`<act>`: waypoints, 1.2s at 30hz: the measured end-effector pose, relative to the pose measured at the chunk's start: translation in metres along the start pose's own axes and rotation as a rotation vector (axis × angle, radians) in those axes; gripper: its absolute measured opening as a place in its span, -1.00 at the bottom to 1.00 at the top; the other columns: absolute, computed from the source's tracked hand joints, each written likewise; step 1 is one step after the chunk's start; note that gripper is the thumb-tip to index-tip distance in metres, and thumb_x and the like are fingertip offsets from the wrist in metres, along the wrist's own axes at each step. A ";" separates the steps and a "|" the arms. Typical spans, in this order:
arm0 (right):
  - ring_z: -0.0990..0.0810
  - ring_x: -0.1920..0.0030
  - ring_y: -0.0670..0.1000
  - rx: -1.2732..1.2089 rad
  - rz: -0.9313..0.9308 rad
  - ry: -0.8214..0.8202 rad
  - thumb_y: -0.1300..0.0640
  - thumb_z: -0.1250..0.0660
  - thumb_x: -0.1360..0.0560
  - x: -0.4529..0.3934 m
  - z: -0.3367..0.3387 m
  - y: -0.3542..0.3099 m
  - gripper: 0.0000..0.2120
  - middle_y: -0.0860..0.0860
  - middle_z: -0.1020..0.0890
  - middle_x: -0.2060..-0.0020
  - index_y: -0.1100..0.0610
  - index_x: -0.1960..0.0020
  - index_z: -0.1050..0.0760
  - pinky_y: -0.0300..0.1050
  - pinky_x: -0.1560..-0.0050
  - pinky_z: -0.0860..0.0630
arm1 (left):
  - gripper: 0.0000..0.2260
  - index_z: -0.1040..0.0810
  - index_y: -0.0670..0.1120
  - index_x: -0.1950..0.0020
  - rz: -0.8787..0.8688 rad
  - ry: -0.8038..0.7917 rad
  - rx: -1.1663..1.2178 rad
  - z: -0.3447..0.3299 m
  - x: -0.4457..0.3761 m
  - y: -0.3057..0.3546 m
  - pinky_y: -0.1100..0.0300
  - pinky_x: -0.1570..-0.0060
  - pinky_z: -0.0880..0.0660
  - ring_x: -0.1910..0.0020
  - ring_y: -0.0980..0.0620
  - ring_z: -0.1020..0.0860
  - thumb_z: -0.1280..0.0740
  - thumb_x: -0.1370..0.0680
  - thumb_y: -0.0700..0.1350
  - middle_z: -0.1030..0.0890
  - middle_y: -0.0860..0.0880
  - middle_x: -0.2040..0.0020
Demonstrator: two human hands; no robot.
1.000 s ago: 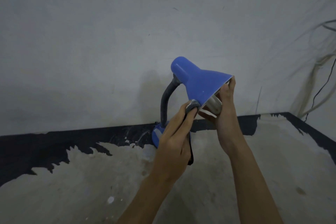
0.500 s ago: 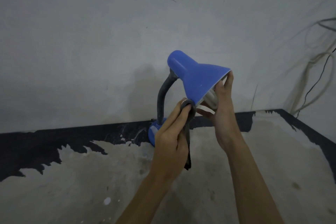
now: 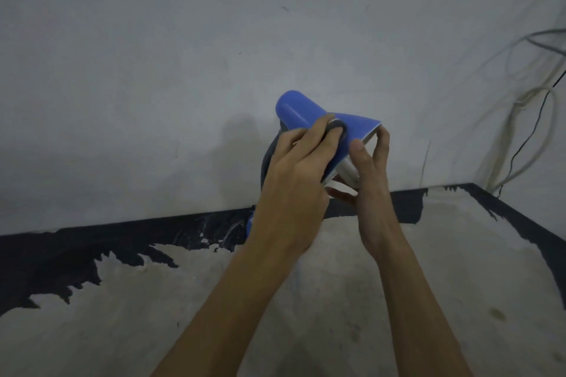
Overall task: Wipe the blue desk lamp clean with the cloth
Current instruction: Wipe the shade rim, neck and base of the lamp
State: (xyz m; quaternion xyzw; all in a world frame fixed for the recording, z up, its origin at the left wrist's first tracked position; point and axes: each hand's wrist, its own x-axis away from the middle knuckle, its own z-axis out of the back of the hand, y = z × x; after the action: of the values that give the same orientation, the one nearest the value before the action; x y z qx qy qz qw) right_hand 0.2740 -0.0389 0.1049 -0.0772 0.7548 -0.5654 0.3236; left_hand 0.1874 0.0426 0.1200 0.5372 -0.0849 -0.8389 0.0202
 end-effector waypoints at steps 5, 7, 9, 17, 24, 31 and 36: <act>-0.66 -0.16 -0.12 -0.015 -0.011 0.001 -0.39 -0.25 -0.39 0.001 0.001 -0.001 -0.46 -0.12 -0.57 -0.25 -0.54 -0.32 -0.15 0.23 -0.20 -0.60 | -0.60 -0.52 -0.28 -0.37 -0.072 -0.074 -0.090 0.001 -0.011 0.001 -0.12 -0.22 -0.54 -0.23 -0.22 -0.54 -0.26 -0.52 -0.34 -0.56 -0.18 -0.36; -0.65 -0.21 -0.02 -0.015 -0.004 -0.019 -0.39 -0.24 -0.43 0.001 0.002 -0.001 -0.38 -0.06 -0.58 -0.29 -0.40 -0.45 -0.16 0.27 -0.20 -0.59 | -0.57 -0.50 -0.27 -0.40 -0.047 -0.056 -0.090 -0.001 0.001 0.001 -0.07 -0.27 -0.52 -0.26 -0.20 -0.52 -0.25 -0.52 -0.36 -0.55 -0.16 -0.38; -0.63 -0.25 0.08 -0.005 -0.003 -0.035 -0.42 -0.22 -0.44 0.000 0.003 -0.001 -0.29 0.00 -0.56 -0.33 -0.27 -0.52 -0.11 0.29 -0.19 -0.59 | -0.55 -0.48 -0.26 -0.42 -0.008 -0.020 -0.073 -0.004 0.015 0.002 0.03 -0.36 -0.46 -0.29 -0.18 -0.49 -0.29 -0.52 -0.40 -0.54 -0.15 -0.39; -0.56 -0.34 0.17 0.007 -0.030 -0.015 -0.50 -0.20 -0.38 -0.002 0.003 0.000 -0.12 0.03 -0.44 -0.46 -0.23 -0.58 0.00 0.31 -0.22 -0.57 | -0.42 -0.36 -0.26 -0.47 0.075 0.029 0.068 -0.016 0.062 -0.004 0.29 -0.42 -0.32 -0.32 -0.09 -0.45 -0.37 -0.47 -0.53 -0.48 -0.16 -0.43; -0.55 -0.33 0.16 0.030 -0.028 -0.004 -0.49 -0.16 -0.34 -0.004 0.003 0.001 -0.10 0.01 -0.42 -0.46 -0.22 -0.58 0.03 0.27 -0.24 -0.56 | -0.54 -0.32 -0.25 -0.51 0.191 0.002 0.154 -0.025 0.084 -0.010 0.14 -0.48 -0.32 -0.43 -0.09 -0.42 -0.26 -0.60 -0.36 -0.45 -0.18 -0.46; -0.59 -0.28 0.07 0.032 -0.012 -0.008 -0.47 -0.18 -0.38 -0.004 0.002 0.000 -0.18 -0.04 -0.49 -0.37 -0.27 -0.55 0.01 0.22 -0.21 -0.60 | -0.57 -0.39 -0.20 -0.48 0.336 -0.147 0.254 -0.027 0.095 -0.015 0.15 -0.47 -0.33 -0.42 -0.02 -0.44 -0.20 -0.59 -0.29 -0.48 -0.12 -0.44; -0.61 -0.23 -0.02 0.034 0.009 -0.018 -0.38 -0.15 -0.47 -0.003 0.001 -0.001 -0.32 -0.07 -0.51 -0.33 -0.33 -0.53 -0.01 0.10 -0.19 -0.62 | -0.62 -0.46 -0.39 -0.37 0.306 -0.001 0.192 -0.022 0.084 -0.015 0.42 -0.40 -0.28 -0.22 -0.03 -0.52 -0.34 -0.55 -0.43 -0.61 -0.27 -0.24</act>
State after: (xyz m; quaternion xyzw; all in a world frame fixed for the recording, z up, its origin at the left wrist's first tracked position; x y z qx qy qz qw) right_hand 0.2765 -0.0393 0.1070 -0.0732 0.7424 -0.5760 0.3342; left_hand 0.1731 0.0438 0.0332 0.5172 -0.2455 -0.8142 0.0962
